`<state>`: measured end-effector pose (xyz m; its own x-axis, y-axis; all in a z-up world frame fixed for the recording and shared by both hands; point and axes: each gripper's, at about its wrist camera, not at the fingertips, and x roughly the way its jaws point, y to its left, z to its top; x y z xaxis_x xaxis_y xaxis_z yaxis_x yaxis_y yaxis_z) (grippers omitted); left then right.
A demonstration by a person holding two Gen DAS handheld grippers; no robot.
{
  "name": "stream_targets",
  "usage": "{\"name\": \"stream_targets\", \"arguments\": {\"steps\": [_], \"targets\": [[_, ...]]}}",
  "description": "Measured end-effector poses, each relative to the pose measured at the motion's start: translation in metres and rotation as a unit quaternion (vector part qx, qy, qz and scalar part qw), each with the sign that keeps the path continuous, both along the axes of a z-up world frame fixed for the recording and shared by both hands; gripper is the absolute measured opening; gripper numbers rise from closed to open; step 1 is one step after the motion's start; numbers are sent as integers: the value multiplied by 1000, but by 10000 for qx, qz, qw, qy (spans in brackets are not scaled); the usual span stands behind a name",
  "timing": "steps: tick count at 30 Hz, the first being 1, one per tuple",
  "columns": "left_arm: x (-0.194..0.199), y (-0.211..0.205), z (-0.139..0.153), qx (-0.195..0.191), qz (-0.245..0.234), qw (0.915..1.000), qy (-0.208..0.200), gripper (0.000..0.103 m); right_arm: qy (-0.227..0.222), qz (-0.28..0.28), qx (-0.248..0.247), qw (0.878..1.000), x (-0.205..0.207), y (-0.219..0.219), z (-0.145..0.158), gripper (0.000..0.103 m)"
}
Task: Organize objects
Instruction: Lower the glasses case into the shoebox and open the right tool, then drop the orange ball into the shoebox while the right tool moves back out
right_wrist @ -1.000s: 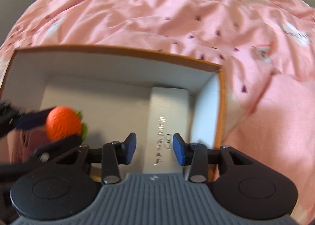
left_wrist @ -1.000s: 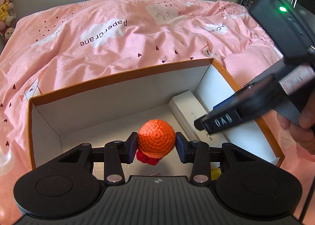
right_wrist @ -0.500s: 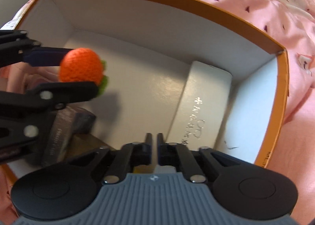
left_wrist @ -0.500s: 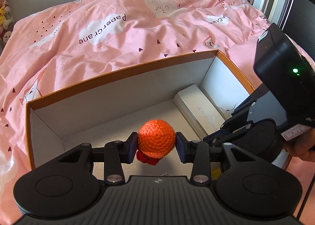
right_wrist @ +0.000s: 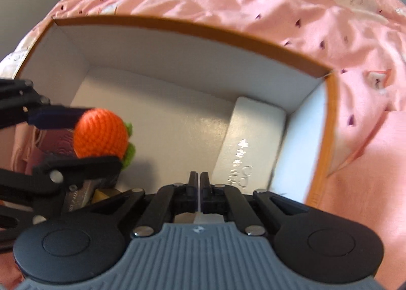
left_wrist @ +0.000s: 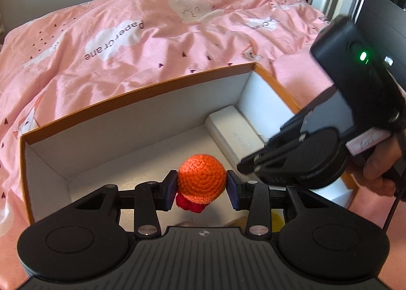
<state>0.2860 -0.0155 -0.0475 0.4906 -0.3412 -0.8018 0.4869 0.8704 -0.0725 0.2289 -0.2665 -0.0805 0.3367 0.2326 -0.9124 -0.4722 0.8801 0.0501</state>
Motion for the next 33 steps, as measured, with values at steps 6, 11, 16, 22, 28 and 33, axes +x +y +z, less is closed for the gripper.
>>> {"name": "stream_targets", "arguments": {"steps": [6,11,16,22,28,33], "targets": [[-10,-20,1,-542,-375,9966,488,46,-965,-351,20,9947,-37,-31,45,4],[-13,-45,-12,-638,-528,9917,981,46,-1468,-628,98,9871,-62,-61,63,6],[-8,-59,-30,-770,-408,9857,1445,46,-1653,-968,283,9811,-78,-80,68,7],[-3,-67,-43,-819,-219,9808,1756,47,-1609,-942,377,9817,-83,-81,58,7],[-5,-64,-40,-844,-120,9802,1787,55,-1600,-918,448,9818,-89,-82,56,8],[-16,-56,-21,-834,-56,9849,1517,55,-1606,-949,510,9811,-98,-84,59,10]]}}
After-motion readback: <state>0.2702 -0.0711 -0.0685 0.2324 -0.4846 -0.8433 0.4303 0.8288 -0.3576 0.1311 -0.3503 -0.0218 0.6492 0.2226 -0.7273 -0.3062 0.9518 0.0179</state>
